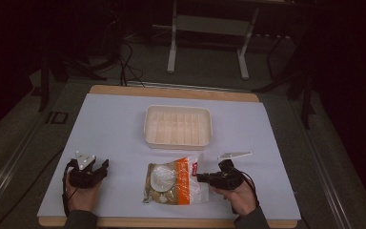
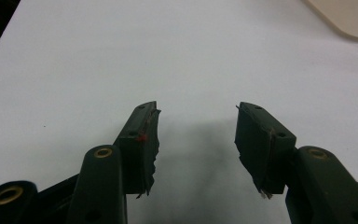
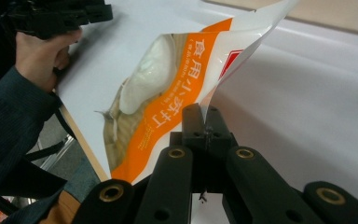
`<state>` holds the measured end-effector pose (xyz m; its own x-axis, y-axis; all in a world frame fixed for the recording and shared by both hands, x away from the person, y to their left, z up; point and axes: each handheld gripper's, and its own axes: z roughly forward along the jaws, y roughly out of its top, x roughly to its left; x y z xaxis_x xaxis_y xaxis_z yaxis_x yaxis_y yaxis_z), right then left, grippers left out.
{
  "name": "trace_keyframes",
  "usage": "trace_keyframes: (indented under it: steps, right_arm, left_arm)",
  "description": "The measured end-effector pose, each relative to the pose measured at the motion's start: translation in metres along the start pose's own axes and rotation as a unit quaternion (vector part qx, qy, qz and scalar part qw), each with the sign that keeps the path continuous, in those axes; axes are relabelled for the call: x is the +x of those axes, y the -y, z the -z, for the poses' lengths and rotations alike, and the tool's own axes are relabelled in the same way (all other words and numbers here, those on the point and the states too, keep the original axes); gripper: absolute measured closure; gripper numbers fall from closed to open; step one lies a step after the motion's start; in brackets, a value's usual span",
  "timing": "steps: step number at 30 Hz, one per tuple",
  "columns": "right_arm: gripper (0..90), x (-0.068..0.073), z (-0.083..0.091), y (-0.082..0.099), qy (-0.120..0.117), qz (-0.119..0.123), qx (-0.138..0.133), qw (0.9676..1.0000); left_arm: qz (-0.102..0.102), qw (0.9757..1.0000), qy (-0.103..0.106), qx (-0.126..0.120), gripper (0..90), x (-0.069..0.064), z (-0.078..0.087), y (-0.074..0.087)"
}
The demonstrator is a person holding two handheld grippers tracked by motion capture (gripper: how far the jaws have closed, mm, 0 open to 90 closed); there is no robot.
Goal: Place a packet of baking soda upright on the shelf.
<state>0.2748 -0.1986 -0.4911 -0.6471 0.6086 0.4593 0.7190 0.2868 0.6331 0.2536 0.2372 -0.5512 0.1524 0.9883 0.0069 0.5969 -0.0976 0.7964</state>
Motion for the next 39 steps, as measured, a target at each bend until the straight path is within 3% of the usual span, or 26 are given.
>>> trace_keyframes:
  steps: [21,29,39]
  right_arm:
    - [90.0,0.024,0.005,-0.032,-0.035,0.027,-0.009,0.999]
    - [90.0,0.032,0.004,-0.042,-0.038,0.04,-0.006,0.9985]
    - [90.0,0.039,0.003,-0.051,-0.052,0.044,-0.009,0.9977]
  left_arm:
    - [0.001,1.0,0.002,0.0,48.8,0.0,0.0,0.0]
    - [0.001,1.0,0.002,0.0,48.7,0.0,0.0,0.0]
    - [0.001,1.0,0.002,0.0,48.7,0.0,0.0,0.0]
